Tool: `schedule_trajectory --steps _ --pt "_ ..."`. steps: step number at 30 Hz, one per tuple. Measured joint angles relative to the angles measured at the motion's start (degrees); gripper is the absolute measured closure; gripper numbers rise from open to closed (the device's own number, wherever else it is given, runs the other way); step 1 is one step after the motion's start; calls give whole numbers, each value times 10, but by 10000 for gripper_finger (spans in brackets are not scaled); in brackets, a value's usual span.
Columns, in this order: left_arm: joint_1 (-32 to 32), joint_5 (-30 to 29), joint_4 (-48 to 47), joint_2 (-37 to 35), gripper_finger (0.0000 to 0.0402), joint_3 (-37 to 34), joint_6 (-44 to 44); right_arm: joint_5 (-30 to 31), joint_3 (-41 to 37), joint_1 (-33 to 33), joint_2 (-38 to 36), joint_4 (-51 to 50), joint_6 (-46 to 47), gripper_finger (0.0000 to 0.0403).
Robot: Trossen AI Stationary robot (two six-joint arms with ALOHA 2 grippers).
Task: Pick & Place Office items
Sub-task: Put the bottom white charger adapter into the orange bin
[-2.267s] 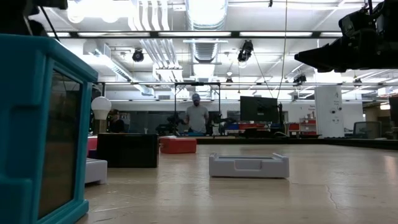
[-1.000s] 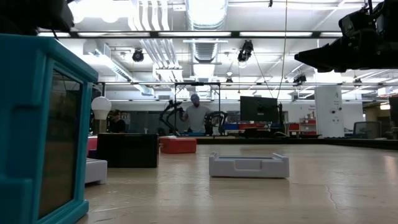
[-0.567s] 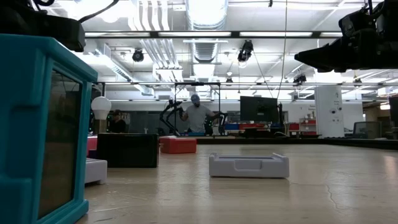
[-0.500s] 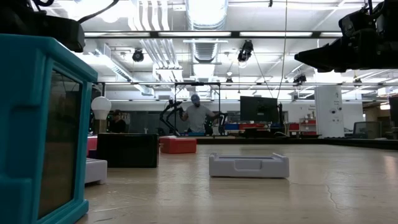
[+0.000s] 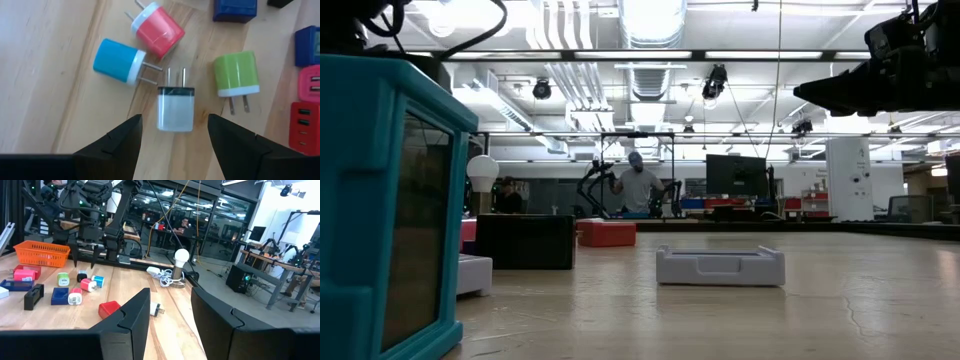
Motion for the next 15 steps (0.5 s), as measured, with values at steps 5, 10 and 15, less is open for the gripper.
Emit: schedule_trajectory --steps 5,10,15 --pt "2 -2 25 0 172 -20 8 0 0 0 0 0 0 264" --pt "8 -2 67 0 172 -46 8 0 0 0 0 0 0 264" --pt "12 -3 109 0 172 -77 5 0 0 0 0 0 0 264"
